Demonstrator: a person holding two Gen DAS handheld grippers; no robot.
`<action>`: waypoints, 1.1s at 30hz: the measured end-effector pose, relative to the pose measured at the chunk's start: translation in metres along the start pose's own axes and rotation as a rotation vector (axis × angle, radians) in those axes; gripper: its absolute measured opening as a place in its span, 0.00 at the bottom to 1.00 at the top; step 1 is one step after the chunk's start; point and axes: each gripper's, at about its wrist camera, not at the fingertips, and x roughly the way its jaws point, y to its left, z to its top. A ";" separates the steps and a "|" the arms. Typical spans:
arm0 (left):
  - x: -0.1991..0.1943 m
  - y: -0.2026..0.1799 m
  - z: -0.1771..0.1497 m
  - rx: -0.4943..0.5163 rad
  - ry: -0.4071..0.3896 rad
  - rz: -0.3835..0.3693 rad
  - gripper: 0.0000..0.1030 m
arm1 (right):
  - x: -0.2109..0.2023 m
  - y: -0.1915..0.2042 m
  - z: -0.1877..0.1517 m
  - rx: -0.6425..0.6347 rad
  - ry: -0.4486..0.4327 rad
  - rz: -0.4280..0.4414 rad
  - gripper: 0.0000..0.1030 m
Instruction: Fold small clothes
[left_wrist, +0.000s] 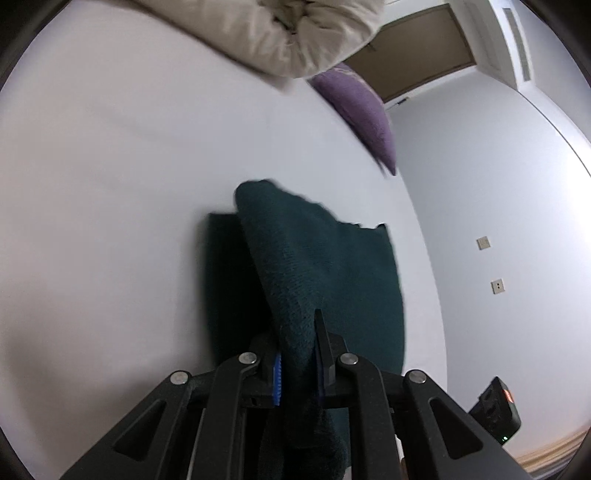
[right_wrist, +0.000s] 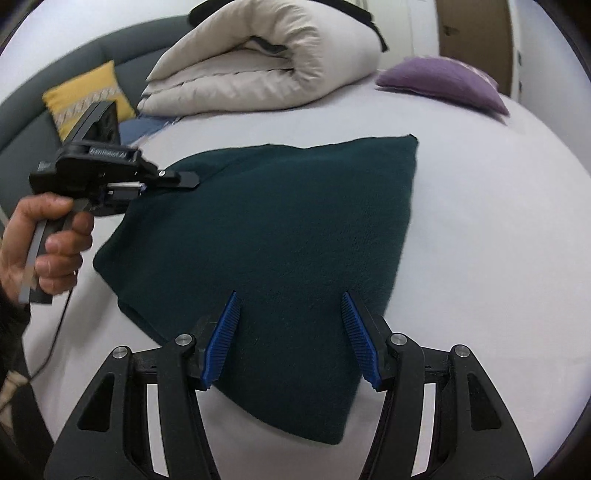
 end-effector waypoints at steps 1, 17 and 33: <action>0.001 0.006 -0.003 -0.007 0.005 0.005 0.14 | 0.002 0.007 0.000 -0.010 0.006 -0.007 0.55; -0.035 -0.064 -0.043 0.272 -0.196 0.219 0.25 | -0.009 -0.001 0.016 0.293 -0.051 0.250 0.56; -0.007 -0.006 -0.079 0.155 -0.129 0.134 0.04 | 0.047 -0.047 -0.030 0.536 0.158 0.591 0.39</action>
